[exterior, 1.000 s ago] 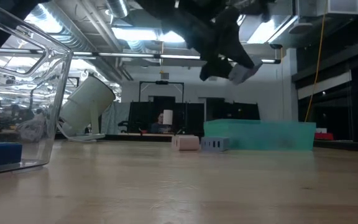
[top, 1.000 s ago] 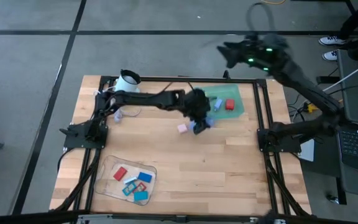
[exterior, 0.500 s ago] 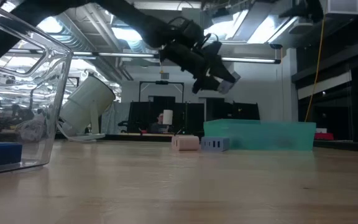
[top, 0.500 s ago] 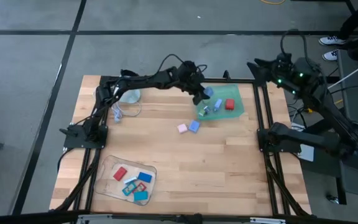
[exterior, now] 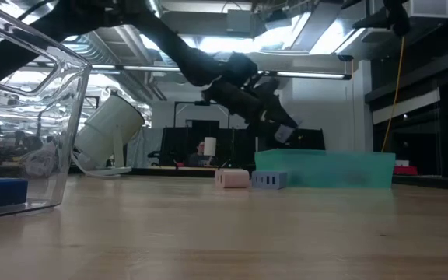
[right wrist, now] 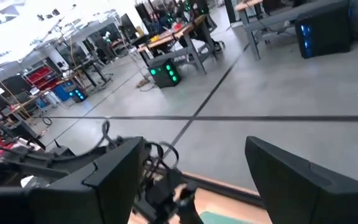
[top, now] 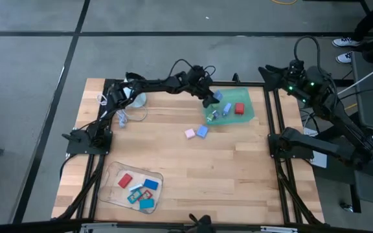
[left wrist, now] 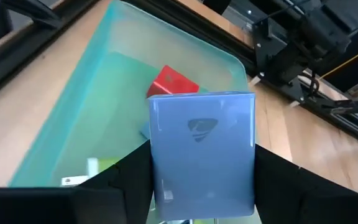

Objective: Pick & Place Office items
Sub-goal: Put the light blue charger adapter into the light green bin, then put the pink charger adapter into the light green bin

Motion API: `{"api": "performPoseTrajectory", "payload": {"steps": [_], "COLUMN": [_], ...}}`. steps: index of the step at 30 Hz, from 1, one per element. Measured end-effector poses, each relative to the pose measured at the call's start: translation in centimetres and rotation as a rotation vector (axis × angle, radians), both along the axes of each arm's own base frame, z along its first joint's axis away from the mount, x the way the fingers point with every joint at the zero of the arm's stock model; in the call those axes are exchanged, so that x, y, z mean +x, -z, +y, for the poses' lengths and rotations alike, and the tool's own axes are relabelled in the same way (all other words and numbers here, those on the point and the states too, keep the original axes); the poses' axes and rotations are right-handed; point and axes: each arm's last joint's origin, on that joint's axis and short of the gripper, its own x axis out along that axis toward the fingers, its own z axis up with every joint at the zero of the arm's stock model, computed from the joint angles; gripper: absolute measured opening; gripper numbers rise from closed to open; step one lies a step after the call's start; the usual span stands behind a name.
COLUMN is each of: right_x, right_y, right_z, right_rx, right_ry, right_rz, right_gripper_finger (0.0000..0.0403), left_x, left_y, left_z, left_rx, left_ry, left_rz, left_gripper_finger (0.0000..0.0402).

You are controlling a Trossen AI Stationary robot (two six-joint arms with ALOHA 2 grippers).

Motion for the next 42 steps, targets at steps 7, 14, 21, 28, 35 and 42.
{"api": "performPoseTrajectory", "payload": {"steps": [7,14,21,28,35,42], "right_x": [0.0,0.0,0.0,0.0,0.1,0.2], "right_y": [-0.1,-0.1,-0.1,-0.1,-0.1,-0.1], "right_z": [0.0,0.0,0.0,0.0,0.0,0.1], "right_rx": [-0.013,-0.013,-0.014,-0.03,-0.049,-0.046], "right_ry": [-0.001,-0.001,-0.009,-0.013,-0.024,-0.08], "right_rz": [-0.002,-0.001,0.001,0.016,0.034,0.031], "right_gripper_finger": [0.0286,0.0286,0.0286,0.0286,0.0286,0.0286], "left_x": [0.5,-0.1,-2.2,-4.4,-3.2,-3.2], "left_y": [-1.0,-2.9,-5.5,-5.3,-3.6,-0.6], "left_z": [-0.2,0.0,-1.9,-6.8,-12.2,-14.4], "left_rx": [-0.016,0.002,0.095,0.232,0.308,0.225], "left_ry": [-0.017,-0.026,0.029,0.072,0.173,0.106], "left_rz": [-0.08,-0.108,0.067,0.511,0.607,0.707], "left_gripper_finger": [0.0336,0.0337,0.0315,0.0313,0.0313,0.0313]}}
